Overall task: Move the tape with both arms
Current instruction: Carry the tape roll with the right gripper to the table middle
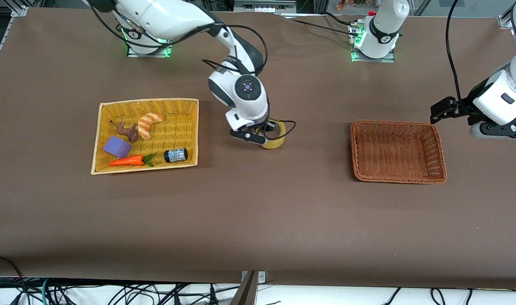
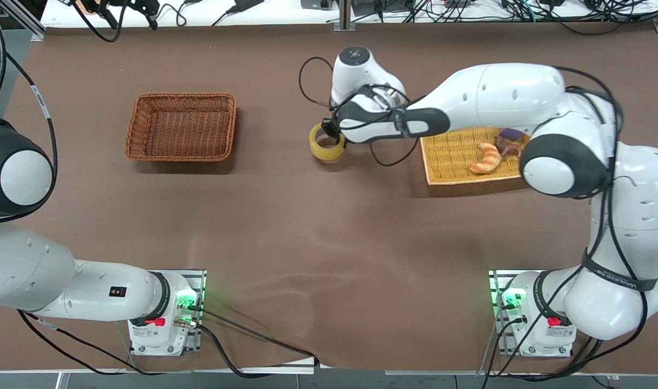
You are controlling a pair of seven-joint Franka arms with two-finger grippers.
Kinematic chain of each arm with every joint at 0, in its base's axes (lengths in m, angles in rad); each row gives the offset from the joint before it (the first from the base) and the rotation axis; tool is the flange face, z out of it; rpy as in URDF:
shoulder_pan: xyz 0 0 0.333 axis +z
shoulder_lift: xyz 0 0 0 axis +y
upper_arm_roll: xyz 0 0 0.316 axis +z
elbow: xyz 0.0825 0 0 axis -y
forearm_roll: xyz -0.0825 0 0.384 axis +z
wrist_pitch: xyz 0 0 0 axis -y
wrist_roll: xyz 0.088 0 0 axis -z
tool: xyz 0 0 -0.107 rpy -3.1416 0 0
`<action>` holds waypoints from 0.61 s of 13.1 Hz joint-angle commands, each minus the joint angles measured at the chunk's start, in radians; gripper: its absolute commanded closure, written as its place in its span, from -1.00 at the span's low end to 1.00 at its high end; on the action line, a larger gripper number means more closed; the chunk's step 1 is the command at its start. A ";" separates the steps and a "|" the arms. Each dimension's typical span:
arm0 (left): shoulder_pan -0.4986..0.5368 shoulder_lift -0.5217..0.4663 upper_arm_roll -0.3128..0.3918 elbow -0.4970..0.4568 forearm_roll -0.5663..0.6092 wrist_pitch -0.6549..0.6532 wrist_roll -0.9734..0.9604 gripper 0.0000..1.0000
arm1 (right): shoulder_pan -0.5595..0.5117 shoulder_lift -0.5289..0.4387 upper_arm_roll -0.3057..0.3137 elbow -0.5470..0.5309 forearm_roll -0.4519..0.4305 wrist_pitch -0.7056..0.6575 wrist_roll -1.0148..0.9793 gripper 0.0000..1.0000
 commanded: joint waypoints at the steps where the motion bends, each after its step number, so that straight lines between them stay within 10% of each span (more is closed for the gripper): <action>1: -0.011 0.009 -0.006 0.013 -0.017 -0.052 0.002 -1.00 | 0.036 0.044 -0.023 0.058 -0.020 0.012 0.054 1.00; 3: -0.026 0.028 -0.006 0.013 -0.017 -0.090 0.007 -1.00 | 0.034 0.041 -0.037 0.056 -0.020 0.011 0.053 -0.99; 8: -0.074 0.173 -0.057 -0.016 -0.051 -0.024 0.004 -1.00 | -0.149 -0.219 -0.040 0.020 0.001 -0.249 -0.112 -1.00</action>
